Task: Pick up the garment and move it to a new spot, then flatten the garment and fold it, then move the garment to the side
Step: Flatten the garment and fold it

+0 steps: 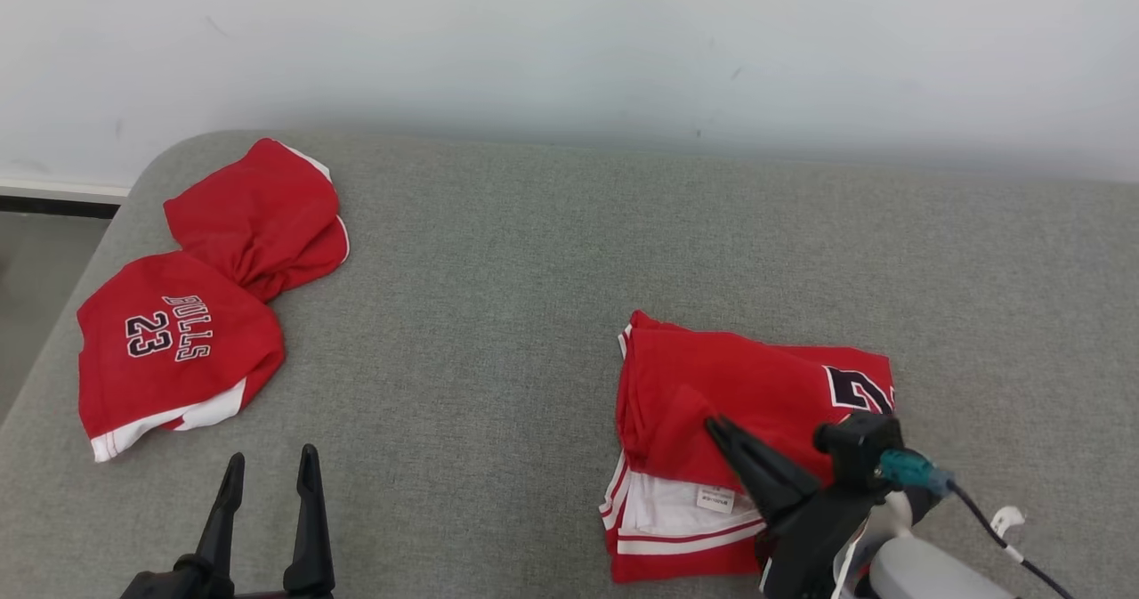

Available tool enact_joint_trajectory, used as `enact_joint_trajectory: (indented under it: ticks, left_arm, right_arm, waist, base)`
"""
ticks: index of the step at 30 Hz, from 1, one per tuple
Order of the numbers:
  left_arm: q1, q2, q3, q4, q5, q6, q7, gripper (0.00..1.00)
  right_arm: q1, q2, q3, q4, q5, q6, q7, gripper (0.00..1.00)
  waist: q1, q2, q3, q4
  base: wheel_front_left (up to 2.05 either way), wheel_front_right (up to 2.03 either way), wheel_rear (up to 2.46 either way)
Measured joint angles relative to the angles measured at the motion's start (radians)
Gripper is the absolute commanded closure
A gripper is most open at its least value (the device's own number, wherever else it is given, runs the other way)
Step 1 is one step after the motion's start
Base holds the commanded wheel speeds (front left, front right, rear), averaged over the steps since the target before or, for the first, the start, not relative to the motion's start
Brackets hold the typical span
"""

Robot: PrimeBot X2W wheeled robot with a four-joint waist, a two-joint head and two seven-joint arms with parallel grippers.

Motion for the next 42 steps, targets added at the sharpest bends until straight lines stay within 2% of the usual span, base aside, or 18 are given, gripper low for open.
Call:
enact_joint_trajectory:
  ticks: [4,5,6,7,8,12,16,22,32,37,42]
  left_arm:
    - [0.0,0.0,-0.001,0.0,0.0,0.0,0.0,0.0]
    - [0.0,0.0,-0.001,0.0,0.0,0.0,0.0,0.0]
    - [0.0,0.0,-0.002,0.0,0.0,0.0,0.0,0.0]
    - [0.0,0.0,-0.001,-0.001,0.0,0.0,0.0,0.0]
    - [0.0,0.0,0.0,-0.001,0.0,0.0,0.0,0.0]
    - [0.0,0.0,0.002,-0.002,0.0,0.0,0.0,0.0]
    - [0.0,0.0,0.008,-0.003,0.003,0.0,0.0,0.0]
    - [0.001,0.0,0.022,-0.008,0.007,0.0,0.0,0.0]
    - [0.003,0.0,0.029,-0.011,0.029,0.0,0.0,0.0]
    - [0.018,0.0,0.024,-0.01,0.041,0.0,0.0,0.0]
    - [0.027,0.0,0.013,-0.005,0.064,-0.004,0.0,0.0]
  right_arm:
    - [0.021,-0.009,0.06,-0.03,0.014,0.0,-0.026,0.98]
    - [0.027,-0.009,0.076,-0.036,0.014,0.0,-0.031,0.8]
    - [0.032,-0.008,0.091,-0.041,0.014,0.0,-0.038,0.71]
    - [0.036,-0.007,0.101,-0.042,0.014,0.0,-0.04,0.33]
    - [0.041,-0.006,0.109,-0.043,0.014,0.0,-0.047,0.0]
    - [0.051,0.007,0.124,-0.049,0.016,0.0,-0.06,0.0]
    - [0.052,0.008,0.079,-0.069,0.007,0.0,-0.07,0.0]
    - [0.097,0.015,-0.119,-0.166,-0.051,0.0,-0.071,0.0]
    - [0.274,0.077,-0.463,-0.264,-0.169,0.0,-0.073,0.0]
    - [0.359,0.115,-0.571,-0.302,-0.207,0.0,-0.073,0.0]
    - [0.416,0.139,-0.619,-0.331,-0.235,0.0,-0.073,0.0]
  waist:
    - [0.0,0.0,0.002,-0.007]
    - [0.0,0.0,0.003,-0.008]
    - [0.0,0.0001,0.004,-0.01]
    - [0.0,0.0001,0.005,-0.013]
    - [0.0,0.0001,0.006,-0.015]
    - [0.0,0.0001,0.008,-0.026]
    - [0.0,0.0001,0.009,-0.04]
    - [0.0,0.0001,0.008,-0.067]
    - [0.0,0.0001,-0.007,-0.111]
    - [0.0,0.0001,-0.027,-0.128]
    - [-0.0001,0.0001,-0.045,-0.142]
  base:
    - [0.0,0.0,0.0]
    - [0.0,0.0,0.0]
    - [0.0,0.0,0.0]
    - [0.0,0.0,0.0]
    - [0.0,0.0,0.0]
    - [0.0,0.0,0.0]
    - [0.0,0.0,0.0]
    - [0.0,0.0,0.0]
    - [0.0,0.0,0.0]
    - [0.0,0.0,0.0]
    - [0.0,0.0,0.0]
